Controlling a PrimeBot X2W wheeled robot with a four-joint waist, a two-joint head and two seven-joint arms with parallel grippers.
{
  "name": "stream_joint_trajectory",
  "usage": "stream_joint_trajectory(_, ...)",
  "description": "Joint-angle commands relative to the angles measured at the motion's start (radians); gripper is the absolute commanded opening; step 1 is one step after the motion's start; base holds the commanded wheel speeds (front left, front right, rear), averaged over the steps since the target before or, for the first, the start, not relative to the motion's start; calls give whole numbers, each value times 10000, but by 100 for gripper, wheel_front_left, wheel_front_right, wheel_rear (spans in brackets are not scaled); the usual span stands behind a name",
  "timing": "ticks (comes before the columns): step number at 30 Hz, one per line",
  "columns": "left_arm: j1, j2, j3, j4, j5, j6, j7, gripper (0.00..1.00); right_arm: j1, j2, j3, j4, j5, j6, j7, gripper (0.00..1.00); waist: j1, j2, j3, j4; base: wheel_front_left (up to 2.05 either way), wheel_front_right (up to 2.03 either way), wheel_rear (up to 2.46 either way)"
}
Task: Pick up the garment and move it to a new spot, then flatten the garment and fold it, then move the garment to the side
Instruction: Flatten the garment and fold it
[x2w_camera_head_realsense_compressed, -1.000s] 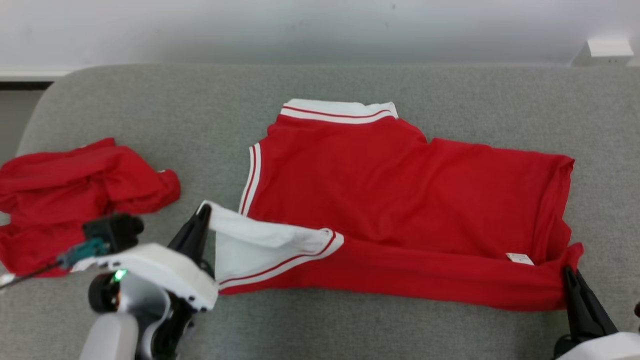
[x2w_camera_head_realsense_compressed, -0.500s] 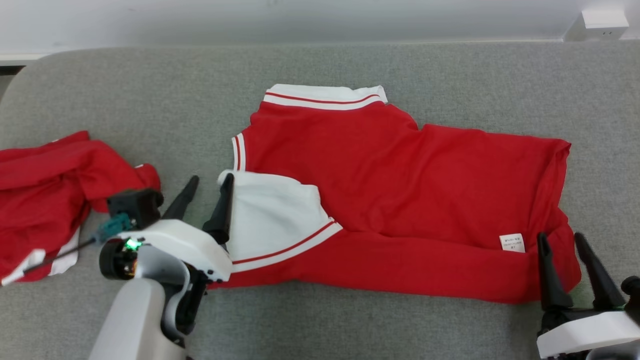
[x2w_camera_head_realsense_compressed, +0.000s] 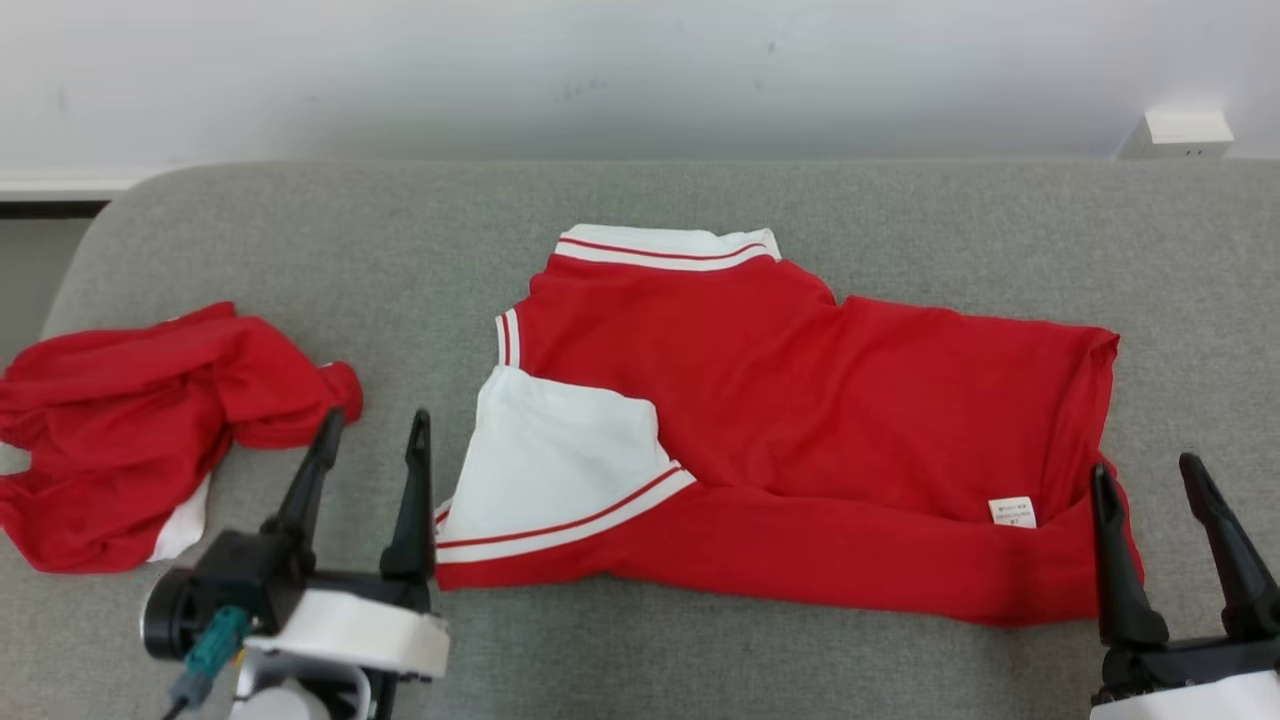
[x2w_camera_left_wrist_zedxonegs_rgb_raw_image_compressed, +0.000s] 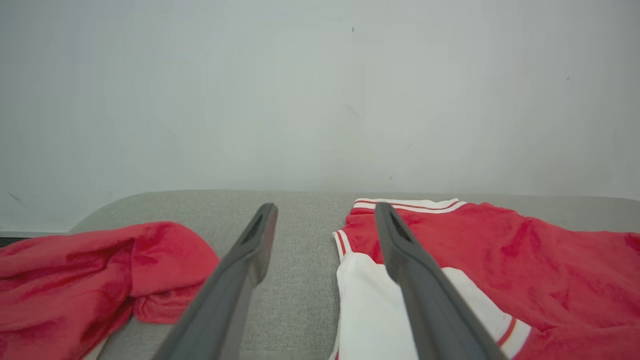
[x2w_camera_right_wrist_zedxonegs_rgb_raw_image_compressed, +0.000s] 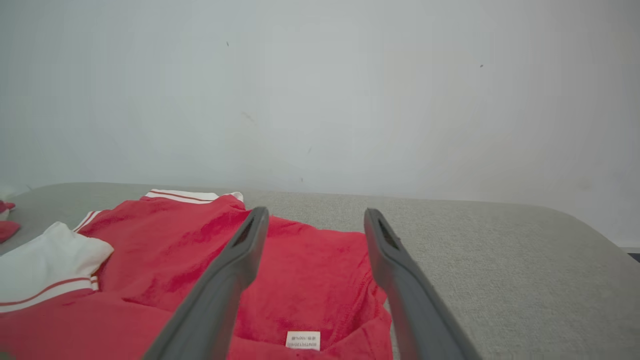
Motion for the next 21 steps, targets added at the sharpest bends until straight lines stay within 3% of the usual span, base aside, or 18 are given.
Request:
stream_joint_trajectory(1, 277, 69, 11, -153, 46, 44, -63, 100, 209, 51, -9, -153, -115, -24, 76, 100, 0, -1, -149, -2, 0, 0, 0)
stream_joint_trajectory(15, 1221, 248, -58, -647, -237, 94, 345, 100, 894, 287, -23, -802, 224, -24, 539, 100, 0, -1, -428, -62, 0, 0, 0)
stream_joint_trajectory(21, 1067, 124, -392, -314, -445, -196, 739, 100, 974, 312, -260, -433, 337, -24, 627, 100, 0, -1, -354, -34, 0, 0, 0)
